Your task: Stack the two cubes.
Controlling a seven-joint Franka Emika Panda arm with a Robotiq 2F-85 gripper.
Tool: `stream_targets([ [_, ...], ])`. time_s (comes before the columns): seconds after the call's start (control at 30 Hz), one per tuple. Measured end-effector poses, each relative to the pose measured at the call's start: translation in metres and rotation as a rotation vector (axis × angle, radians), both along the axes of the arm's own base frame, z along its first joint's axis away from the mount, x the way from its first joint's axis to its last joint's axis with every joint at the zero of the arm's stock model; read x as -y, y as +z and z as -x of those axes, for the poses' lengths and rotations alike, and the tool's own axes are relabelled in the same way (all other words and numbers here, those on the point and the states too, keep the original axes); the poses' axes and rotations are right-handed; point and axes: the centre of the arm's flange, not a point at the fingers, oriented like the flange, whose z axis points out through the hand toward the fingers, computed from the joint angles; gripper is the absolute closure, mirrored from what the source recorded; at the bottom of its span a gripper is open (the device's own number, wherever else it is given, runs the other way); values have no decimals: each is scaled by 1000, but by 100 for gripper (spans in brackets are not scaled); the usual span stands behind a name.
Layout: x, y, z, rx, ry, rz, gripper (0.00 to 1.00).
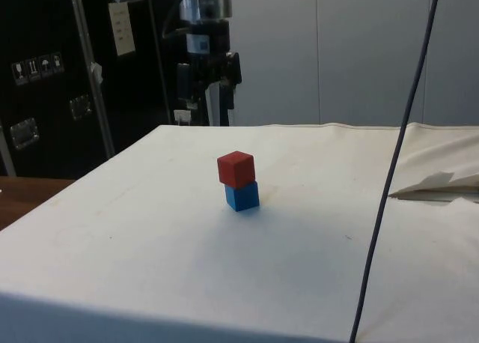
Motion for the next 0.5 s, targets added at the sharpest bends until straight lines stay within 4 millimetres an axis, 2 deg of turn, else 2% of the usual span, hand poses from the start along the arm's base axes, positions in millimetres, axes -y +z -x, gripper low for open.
stream_targets([
  [0.5, 0, 10, 0, 12, 117, 8, 0],
])
